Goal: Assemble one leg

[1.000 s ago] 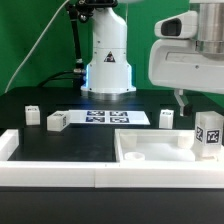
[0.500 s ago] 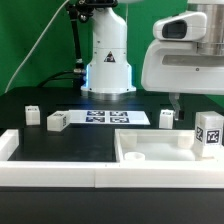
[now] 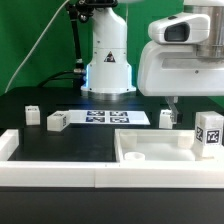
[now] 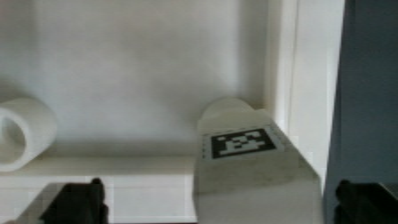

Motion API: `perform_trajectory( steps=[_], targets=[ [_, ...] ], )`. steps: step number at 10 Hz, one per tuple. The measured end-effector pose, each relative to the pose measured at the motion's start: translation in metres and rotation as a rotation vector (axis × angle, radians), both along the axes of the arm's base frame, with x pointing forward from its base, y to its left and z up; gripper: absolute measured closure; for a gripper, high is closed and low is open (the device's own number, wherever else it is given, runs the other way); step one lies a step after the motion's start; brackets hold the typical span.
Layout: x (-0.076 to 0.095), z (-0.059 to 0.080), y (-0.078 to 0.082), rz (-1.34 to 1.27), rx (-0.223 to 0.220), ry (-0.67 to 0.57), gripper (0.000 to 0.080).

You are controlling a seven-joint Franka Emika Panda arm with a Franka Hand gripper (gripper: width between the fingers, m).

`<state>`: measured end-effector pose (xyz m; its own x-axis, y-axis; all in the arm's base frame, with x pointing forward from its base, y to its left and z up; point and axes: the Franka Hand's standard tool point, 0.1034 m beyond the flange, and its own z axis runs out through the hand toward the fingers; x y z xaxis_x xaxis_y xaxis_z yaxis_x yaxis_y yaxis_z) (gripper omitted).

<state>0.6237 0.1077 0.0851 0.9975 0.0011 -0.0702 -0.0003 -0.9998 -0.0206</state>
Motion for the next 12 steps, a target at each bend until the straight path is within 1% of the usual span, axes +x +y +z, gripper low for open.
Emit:
perform_trajectory(
  steps=[1, 2, 3, 4, 6, 8, 10, 12],
  targets=[
    [0.0000, 0.0000, -0.0001, 0.000, 0.000, 0.000, 0.0154],
    [0.0000, 0.0000, -0.0001, 0.000, 0.000, 0.000, 0.0306],
    [0.0000, 0.0000, 0.0000, -0.007, 0.000, 0.000, 0.0306],
    [0.0001, 0.0001, 0.0003, -0.031, -0.001, 0.000, 0.0503],
    [0.0002, 0.0002, 0.0008, -0.126, -0.007, 0.002, 0.0505],
    [0.0008, -0.0006, 0.0013, -0.294, -0.015, 0.001, 0.0505],
    [0.0024, -0.0013, 0.0002, -0.557, 0.003, 0.001, 0.0505],
    [0.0017, -0.0013, 0.0028, -0.772, -0.005, 0.006, 0.0505]
  ],
)
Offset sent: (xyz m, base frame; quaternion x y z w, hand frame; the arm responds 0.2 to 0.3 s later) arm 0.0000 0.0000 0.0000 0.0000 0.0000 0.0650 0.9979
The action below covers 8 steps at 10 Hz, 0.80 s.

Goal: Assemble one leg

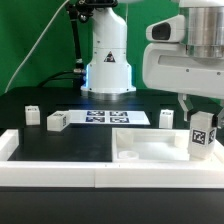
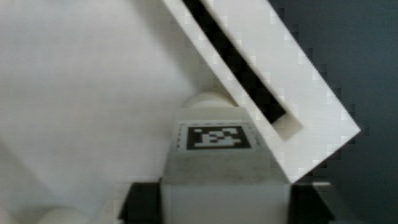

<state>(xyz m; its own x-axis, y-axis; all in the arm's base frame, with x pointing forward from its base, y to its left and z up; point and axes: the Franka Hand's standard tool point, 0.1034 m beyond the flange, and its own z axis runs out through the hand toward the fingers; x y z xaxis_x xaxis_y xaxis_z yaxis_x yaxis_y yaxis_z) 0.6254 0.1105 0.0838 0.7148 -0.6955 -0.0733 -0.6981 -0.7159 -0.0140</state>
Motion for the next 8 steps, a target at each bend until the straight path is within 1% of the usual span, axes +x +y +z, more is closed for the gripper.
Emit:
perform_trajectory(
  steps=[2, 4, 6, 7, 8],
  targets=[
    [-0.0001, -0.0002, 0.0024, -0.195, -0.008, 0.009, 0.0505],
    [0.0003, -0.0009, 0.0047, -0.533, -0.011, -0.001, 0.0505],
    [0.0011, -0.0009, 0.0025, -0.619, 0.007, 0.007, 0.0505],
    [0.0010, -0.0009, 0.0043, -0.682, 0.007, 0.012, 0.0505],
    [0.0008, -0.0013, 0.0046, -0.657, 0.008, 0.011, 0.0505]
  ],
)
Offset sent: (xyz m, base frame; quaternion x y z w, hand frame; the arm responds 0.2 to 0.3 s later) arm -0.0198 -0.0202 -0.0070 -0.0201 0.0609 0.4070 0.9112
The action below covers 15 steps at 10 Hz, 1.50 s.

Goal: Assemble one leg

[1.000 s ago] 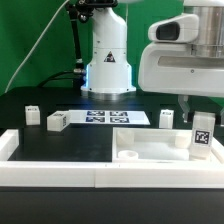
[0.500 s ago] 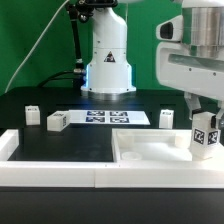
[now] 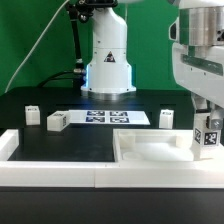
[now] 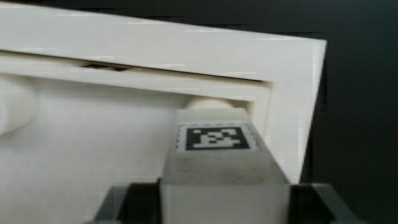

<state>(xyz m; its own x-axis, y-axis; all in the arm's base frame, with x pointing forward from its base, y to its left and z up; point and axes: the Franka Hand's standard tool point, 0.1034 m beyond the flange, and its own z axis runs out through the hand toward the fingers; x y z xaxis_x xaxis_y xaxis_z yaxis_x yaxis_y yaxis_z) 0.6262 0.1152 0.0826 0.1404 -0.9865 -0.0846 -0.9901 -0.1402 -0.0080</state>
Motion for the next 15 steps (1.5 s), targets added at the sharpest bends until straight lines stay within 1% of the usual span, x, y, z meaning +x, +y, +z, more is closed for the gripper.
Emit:
perform_trajectory(
  steps=[1, 2, 3, 4, 6, 10, 12, 15],
  targets=[
    [0.0000, -0.0002, -0.0002, 0.012, 0.000, -0.001, 0.0329],
    [0.0002, -0.0002, -0.0020, 0.105, 0.000, -0.008, 0.0213],
    [0.0003, -0.0002, -0.0023, 0.142, -0.001, -0.010, 0.0213],
    [0.0016, 0.0018, -0.0009, 0.256, -0.003, -0.019, 0.0164],
    [0.0019, 0.0034, 0.0026, 0.472, -0.009, -0.030, 0.0152],
    [0.0000, -0.0014, 0.0020, 0.867, -0.018, -0.049, 0.0151],
    [-0.0004, -0.0023, 0.0019, 0.993, -0.017, -0.055, 0.0151],
    [-0.0002, -0.0037, -0.0025, 1.215, -0.020, -0.065, 0.0151]
  ],
)
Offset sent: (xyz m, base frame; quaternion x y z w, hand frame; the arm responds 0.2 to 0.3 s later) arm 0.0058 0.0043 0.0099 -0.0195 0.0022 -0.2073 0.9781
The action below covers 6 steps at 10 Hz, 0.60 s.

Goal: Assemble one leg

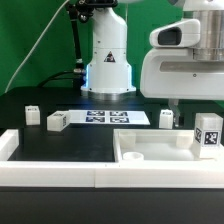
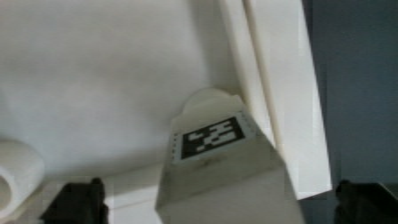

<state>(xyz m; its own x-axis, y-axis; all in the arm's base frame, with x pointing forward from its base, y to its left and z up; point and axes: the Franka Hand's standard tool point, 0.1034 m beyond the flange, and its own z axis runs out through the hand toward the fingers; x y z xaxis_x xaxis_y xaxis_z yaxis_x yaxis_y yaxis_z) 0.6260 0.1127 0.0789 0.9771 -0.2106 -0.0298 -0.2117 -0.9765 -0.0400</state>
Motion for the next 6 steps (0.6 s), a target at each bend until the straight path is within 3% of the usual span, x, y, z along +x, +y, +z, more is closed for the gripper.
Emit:
perform_trajectory(
  steps=[4, 6],
  targets=[
    [0.0004, 0.0000, -0.0023, 0.266, -0.019, -0.011, 0.0151],
    [0.0004, 0.0000, -0.0027, 0.267, -0.019, -0.011, 0.0151]
  ],
)
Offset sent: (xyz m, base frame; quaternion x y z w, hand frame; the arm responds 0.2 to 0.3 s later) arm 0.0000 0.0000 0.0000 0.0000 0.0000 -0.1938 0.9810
